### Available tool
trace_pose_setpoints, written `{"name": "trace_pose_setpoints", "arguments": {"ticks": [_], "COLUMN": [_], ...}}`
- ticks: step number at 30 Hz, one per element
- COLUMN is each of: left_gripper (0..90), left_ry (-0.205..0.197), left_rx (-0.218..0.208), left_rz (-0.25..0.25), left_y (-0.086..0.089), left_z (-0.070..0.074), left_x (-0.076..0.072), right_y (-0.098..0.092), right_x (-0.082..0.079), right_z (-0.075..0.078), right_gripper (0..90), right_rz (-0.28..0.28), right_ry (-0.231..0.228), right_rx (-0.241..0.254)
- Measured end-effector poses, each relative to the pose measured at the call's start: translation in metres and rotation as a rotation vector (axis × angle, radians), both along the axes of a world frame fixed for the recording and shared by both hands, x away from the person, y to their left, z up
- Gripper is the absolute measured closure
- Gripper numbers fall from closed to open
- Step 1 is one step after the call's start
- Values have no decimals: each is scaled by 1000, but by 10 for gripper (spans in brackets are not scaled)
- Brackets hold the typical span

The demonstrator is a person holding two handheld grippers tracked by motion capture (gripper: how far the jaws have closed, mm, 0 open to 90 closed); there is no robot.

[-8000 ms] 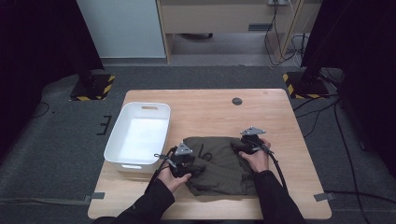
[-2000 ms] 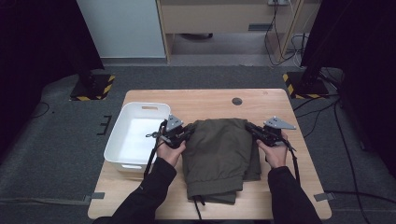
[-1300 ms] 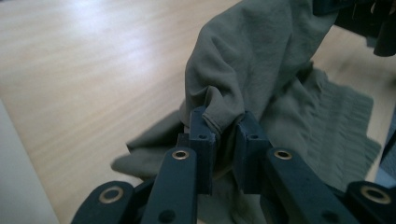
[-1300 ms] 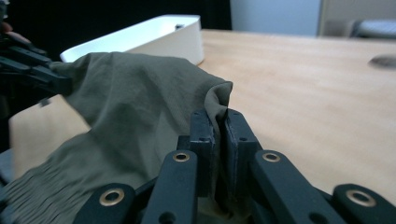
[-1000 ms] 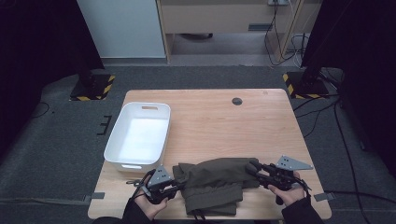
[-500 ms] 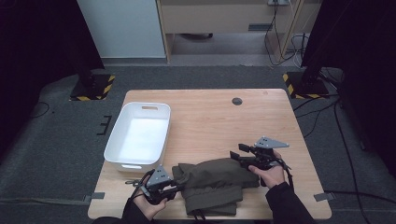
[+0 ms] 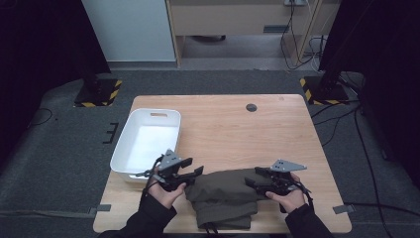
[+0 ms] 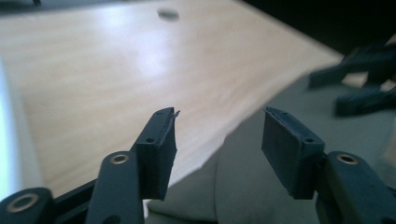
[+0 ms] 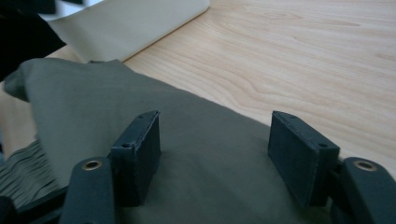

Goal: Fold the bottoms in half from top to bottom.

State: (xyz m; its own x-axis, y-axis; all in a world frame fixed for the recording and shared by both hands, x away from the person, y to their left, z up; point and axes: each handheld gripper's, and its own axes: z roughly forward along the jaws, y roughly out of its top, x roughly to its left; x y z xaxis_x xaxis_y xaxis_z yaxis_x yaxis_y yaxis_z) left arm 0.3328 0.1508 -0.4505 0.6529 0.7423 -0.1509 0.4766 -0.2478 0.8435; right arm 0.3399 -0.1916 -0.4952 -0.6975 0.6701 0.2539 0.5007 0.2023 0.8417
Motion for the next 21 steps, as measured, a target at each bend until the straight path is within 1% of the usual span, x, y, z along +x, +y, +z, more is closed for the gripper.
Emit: {"name": "trace_pose_setpoints", "arguments": {"ticks": [3,4,5,8,9,12,13,15,17,19,21], "left_gripper": [419,412,400,373,367,356,356,356,358,362,367], "left_ry": [52,52,71,75,69,71,80,83,75,72,72], "left_rx": [87,87,111,141,149,183,188,197,220,229,236], "left_rz": [-36,-36,-38,-32,-30,-26,-19,-8,-3,-1,0], "left_y": [-14,-14,-15,-13,-13,-13,-13,-15,-18,-20,-23], "left_z": [-20,-20,-29,-40,-43,-49,-50,-54,-60,-65,-67], "left_x": [-7,-7,-13,-27,-31,-40,-42,-45,-45,-40,-31], "right_y": [-2,-2,-3,-3,-3,0,1,4,6,8,9], "right_x": [-8,-8,-12,-17,-19,-21,-22,-23,-25,-24,-22], "right_z": [-1,-1,-3,-8,-10,-16,-18,-21,-26,-30,-33], "right_gripper": [311,311,291,264,256,240,231,223,219,220,221], "right_rz": [8,8,14,27,29,42,44,52,56,57,54], "right_ry": [6,6,0,-5,-5,-18,-17,-20,-23,-33,-38], "right_rx": [3,3,-10,-34,-44,-84,-94,-120,-140,-156,-167]}}
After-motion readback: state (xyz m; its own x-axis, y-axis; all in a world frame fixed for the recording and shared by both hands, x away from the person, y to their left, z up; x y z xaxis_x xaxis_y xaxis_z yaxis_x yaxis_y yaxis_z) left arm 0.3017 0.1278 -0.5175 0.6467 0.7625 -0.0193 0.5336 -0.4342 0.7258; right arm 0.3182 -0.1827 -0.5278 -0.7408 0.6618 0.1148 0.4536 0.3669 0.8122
